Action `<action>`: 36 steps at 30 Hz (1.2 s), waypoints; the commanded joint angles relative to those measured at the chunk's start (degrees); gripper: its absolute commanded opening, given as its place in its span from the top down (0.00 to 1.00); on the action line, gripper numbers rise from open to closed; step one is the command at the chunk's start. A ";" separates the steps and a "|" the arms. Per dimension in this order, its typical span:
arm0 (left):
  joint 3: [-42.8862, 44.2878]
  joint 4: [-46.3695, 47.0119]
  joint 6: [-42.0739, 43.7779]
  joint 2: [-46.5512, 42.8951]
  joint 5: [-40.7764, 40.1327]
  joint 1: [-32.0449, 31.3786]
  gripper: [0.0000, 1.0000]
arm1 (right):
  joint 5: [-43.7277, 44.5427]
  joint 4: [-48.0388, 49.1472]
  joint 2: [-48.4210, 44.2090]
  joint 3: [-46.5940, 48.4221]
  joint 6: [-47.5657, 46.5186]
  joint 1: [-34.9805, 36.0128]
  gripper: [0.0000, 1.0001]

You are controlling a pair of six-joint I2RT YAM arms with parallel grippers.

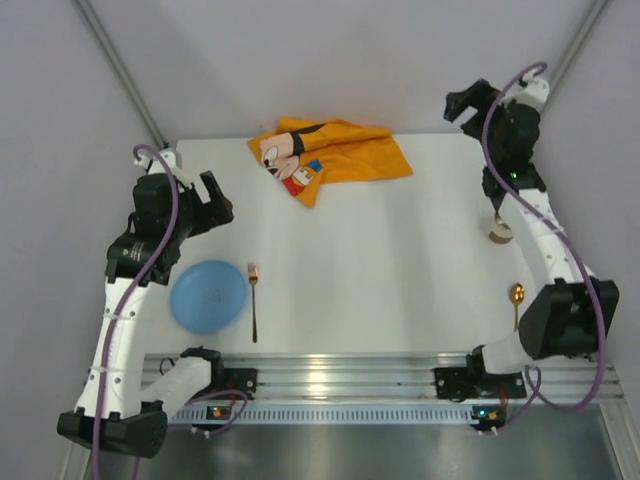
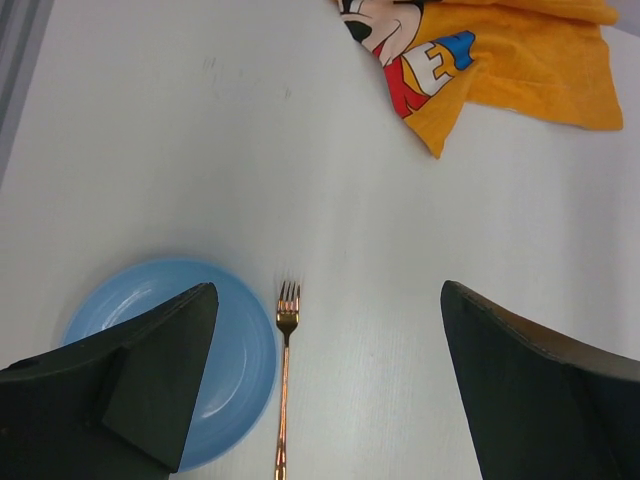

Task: Set the dinner table for one person

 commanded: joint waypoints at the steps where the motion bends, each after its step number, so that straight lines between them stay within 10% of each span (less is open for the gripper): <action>1: -0.22 1.04 -0.50 1.34 -0.43 -0.18 0.01 | -12.93 -23.51 16.14 15.89 12.95 5.39 0.00; 13: 2.60 -1.86 1.08 2.48 -5.09 -0.09 0.01 | -17.15 -32.93 40.24 36.11 31.40 9.98 0.00; 36: 4.62 -4.41 1.17 7.49 -10.01 -0.09 0.01 | -11.00 -36.97 62.38 53.08 38.80 11.13 0.03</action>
